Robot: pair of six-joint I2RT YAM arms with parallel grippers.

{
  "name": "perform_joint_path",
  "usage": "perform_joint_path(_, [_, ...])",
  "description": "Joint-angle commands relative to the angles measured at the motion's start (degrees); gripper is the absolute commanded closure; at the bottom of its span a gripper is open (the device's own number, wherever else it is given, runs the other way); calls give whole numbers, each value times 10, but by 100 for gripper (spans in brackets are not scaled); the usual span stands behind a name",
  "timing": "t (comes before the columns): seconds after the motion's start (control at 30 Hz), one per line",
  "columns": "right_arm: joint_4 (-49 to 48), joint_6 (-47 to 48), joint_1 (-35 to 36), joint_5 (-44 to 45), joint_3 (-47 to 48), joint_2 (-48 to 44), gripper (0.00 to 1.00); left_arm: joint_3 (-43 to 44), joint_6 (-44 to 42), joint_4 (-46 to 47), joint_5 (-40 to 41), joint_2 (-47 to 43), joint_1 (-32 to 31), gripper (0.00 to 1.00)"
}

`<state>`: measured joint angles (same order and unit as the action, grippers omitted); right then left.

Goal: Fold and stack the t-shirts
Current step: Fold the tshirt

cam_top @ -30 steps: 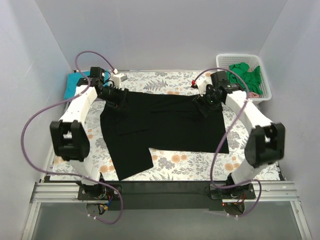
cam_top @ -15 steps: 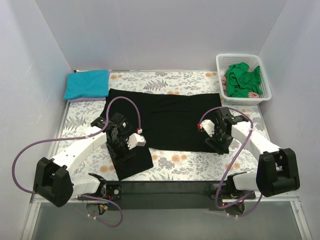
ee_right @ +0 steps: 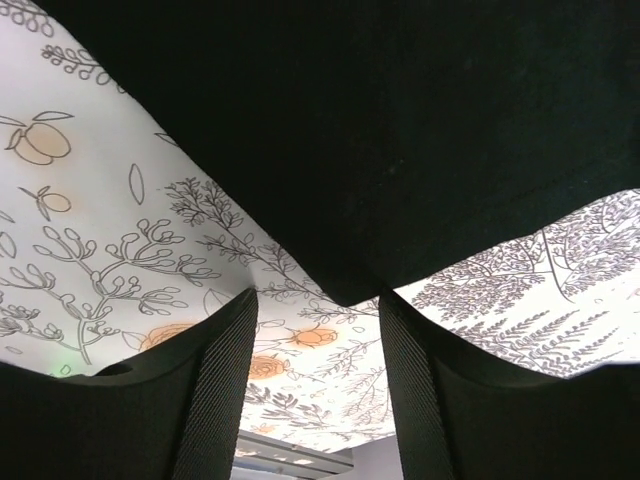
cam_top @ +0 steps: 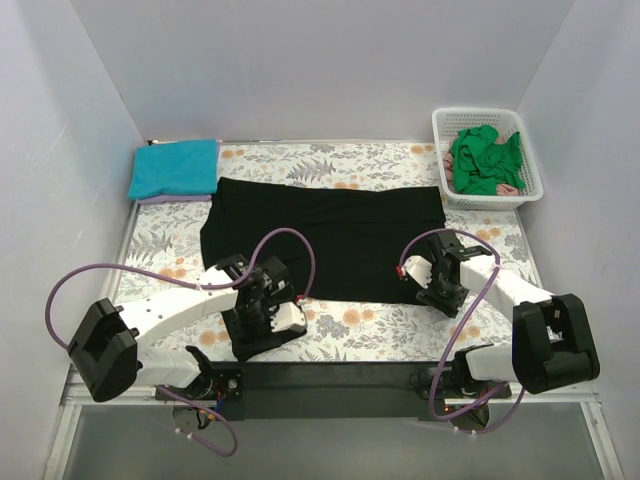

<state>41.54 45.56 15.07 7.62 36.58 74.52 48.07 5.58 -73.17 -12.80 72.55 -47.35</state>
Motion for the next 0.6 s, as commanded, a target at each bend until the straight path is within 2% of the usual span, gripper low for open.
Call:
perform_joint_path(0.0, [-51, 18, -1, 19, -15, 6, 43, -20, 48, -17, 33, -5, -35, 38])
perform_joint_path(0.17, [-55, 21, -1, 28, -22, 2, 51, -24, 57, -13, 51, 3, -37, 38])
perform_joint_path(0.33, [-24, 18, -1, 13, 16, -34, 50, 8, 63, -5, 44, -7, -17, 36])
perform_joint_path(0.47, [-10, 24, -1, -2, 26, -40, 50, 32, -4, 0, 32, 9, 147, 36])
perform_joint_path(0.57, [-11, 19, -1, -2, 22, -9, 51, 40, -32, 14, 26, 11, 203, 36])
